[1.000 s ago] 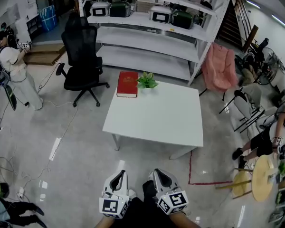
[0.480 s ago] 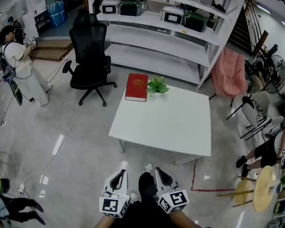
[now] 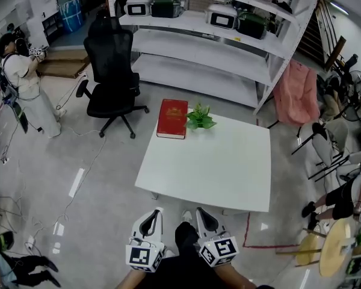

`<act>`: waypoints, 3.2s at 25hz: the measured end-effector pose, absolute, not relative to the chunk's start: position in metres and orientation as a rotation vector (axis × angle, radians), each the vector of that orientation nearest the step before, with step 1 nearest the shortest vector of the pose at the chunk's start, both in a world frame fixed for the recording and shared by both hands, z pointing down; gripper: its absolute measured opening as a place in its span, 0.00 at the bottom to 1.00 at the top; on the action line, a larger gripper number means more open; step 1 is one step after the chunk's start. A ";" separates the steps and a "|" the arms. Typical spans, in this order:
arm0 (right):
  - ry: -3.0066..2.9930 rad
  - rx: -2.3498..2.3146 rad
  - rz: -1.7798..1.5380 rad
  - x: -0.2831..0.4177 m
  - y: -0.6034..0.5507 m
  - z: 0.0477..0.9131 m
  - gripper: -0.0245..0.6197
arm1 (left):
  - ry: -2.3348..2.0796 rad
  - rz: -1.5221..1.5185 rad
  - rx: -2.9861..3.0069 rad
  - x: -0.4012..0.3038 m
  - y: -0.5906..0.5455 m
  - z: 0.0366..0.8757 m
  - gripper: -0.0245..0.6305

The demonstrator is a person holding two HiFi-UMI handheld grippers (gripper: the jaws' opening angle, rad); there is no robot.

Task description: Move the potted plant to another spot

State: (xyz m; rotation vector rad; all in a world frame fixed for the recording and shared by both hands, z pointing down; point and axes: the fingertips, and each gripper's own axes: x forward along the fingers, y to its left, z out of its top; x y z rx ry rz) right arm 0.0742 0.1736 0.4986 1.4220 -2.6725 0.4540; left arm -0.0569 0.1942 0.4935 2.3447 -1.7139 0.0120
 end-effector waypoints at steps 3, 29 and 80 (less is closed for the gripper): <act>-2.670 1.406 0.455 0.080 0.141 0.498 0.06 | -1.709 0.019 2.348 -0.047 0.158 0.490 0.07; -2.660 1.450 0.500 0.167 -0.028 0.500 0.06 | -1.677 0.125 2.415 0.045 -0.021 0.470 0.07; -2.036 0.998 0.129 0.083 -0.255 0.653 0.06 | -1.332 0.133 2.556 -0.014 -0.213 0.493 0.07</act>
